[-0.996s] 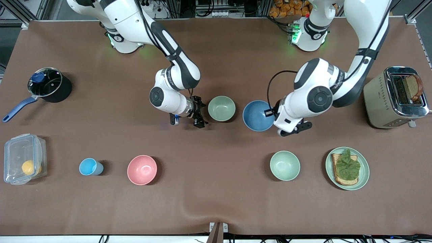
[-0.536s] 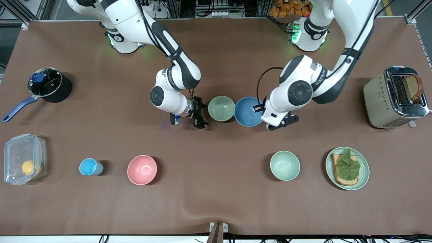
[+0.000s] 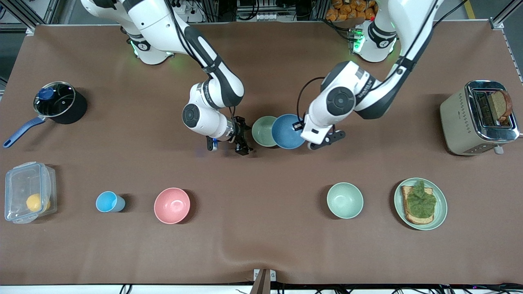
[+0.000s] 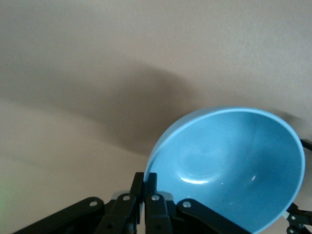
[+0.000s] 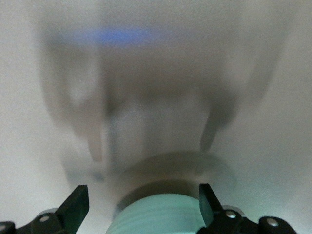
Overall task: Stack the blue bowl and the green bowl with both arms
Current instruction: 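Lower the blue bowl into the green bowl while the right gripper holds it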
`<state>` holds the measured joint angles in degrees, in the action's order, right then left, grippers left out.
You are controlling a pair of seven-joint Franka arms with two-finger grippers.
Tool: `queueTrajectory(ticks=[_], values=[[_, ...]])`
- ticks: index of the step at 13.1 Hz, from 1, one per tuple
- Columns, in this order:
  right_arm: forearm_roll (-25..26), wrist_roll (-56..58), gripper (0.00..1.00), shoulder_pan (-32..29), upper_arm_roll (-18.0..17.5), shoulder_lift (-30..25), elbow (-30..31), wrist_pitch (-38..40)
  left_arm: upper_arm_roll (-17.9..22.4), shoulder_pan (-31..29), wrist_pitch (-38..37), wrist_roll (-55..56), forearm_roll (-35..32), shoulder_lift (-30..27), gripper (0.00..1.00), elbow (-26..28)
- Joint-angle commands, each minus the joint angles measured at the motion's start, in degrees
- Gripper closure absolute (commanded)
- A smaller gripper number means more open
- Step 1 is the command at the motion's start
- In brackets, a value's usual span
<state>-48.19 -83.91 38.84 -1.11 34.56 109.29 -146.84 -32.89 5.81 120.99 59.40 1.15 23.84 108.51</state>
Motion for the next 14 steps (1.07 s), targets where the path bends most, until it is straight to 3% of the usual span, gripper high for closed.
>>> queueTrajectory(ticks=[1,14], values=[[-1.38,-0.2,0.0,0.28,-0.12,-0.02,0.05,-0.55,-0.15,2.09,1.44,3.43,0.26,-0.11,1.0,0.82],[-1.29,-0.03,0.0,0.19,-0.12,-0.19,0.05,-0.2,-0.07,6.49,11.98,4.5,-2.56,4.01,1.0,2.41]])
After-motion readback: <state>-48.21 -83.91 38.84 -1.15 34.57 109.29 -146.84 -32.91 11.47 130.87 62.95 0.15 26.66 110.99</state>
